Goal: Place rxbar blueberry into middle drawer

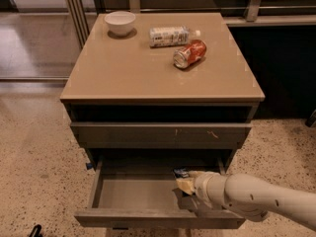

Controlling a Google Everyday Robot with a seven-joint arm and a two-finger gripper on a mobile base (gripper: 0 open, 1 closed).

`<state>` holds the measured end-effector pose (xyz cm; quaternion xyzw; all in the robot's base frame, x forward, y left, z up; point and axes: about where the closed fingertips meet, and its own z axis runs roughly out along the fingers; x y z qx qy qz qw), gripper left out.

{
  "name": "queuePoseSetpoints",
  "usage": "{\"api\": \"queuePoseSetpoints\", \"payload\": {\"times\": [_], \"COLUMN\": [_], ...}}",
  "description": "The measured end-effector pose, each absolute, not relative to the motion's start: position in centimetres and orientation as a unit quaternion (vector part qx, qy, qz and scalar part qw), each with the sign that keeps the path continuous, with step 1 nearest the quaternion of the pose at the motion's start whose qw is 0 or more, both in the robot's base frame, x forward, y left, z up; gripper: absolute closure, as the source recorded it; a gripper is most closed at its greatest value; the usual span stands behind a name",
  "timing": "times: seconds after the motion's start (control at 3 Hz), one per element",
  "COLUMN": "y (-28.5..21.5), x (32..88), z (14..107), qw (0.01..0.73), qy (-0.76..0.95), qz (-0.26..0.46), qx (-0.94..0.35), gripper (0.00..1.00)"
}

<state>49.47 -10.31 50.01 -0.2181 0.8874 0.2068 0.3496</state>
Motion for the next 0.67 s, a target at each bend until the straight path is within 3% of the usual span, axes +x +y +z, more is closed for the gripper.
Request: {"api": "queuePoseSetpoints", "payload": {"times": [0.67], "y": [-10.3], "x": [49.9], "z": [46.6], "qw": [0.321], "qy": [0.898], "qz": [0.210], "qx": [-0.214], "gripper": [1.00]}}
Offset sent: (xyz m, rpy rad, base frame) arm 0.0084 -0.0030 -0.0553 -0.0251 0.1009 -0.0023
